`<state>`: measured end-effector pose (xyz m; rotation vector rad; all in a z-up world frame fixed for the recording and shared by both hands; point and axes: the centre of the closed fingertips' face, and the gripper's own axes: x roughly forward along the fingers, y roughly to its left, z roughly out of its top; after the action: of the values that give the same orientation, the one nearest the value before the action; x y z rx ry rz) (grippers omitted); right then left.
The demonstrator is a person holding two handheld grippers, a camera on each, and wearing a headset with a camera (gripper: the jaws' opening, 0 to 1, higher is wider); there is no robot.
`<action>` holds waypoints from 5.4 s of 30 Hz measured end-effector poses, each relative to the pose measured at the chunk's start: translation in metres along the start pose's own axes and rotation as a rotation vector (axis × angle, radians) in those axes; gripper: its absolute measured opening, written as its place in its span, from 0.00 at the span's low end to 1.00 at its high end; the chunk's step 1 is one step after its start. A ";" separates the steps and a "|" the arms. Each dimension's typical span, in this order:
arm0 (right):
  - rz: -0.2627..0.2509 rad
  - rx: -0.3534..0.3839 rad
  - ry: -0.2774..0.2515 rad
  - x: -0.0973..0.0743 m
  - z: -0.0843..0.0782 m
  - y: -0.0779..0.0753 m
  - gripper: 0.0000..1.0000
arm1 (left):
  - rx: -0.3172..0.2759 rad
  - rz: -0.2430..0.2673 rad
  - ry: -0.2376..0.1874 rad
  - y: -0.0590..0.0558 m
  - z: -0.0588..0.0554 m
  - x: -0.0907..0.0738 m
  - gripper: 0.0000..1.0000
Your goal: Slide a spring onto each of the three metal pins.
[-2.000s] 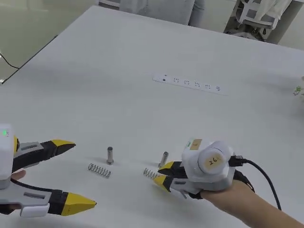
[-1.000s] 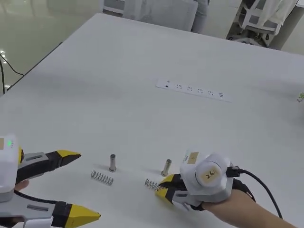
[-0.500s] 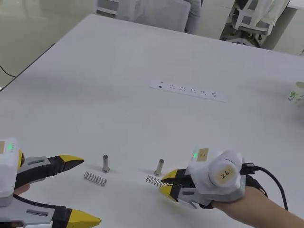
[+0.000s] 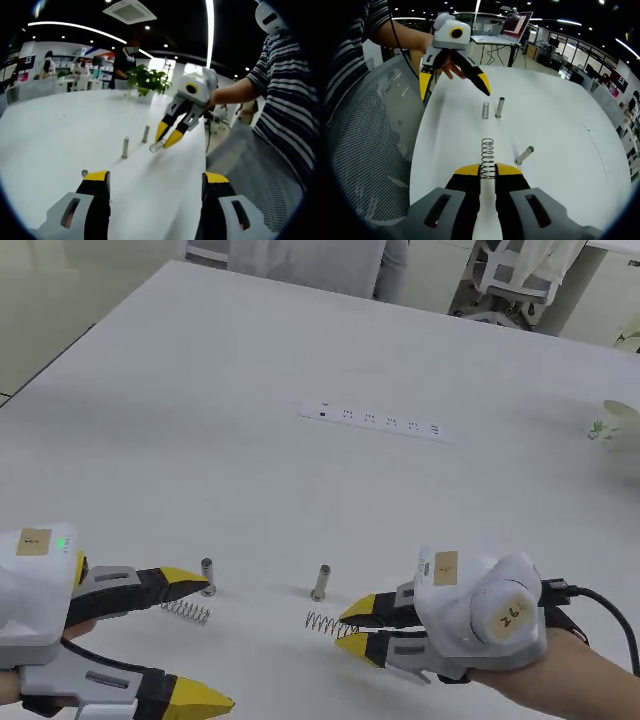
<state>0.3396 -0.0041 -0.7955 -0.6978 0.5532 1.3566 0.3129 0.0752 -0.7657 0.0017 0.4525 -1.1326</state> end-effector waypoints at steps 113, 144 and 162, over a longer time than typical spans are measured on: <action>0.077 -0.080 -0.067 -0.030 0.026 0.027 0.07 | 0.138 -0.271 0.033 -0.035 0.013 0.072 0.02; 0.086 -0.122 -0.165 -0.028 0.067 0.031 0.07 | 0.207 -0.248 0.054 -0.040 0.010 0.076 0.02; 0.072 -0.172 -0.199 -0.026 0.076 0.033 0.07 | 0.188 -0.234 0.044 -0.038 0.013 0.072 0.03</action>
<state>0.3000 0.0363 -0.7294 -0.6765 0.3076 1.5339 0.3089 -0.0069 -0.7704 0.1416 0.3908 -1.4049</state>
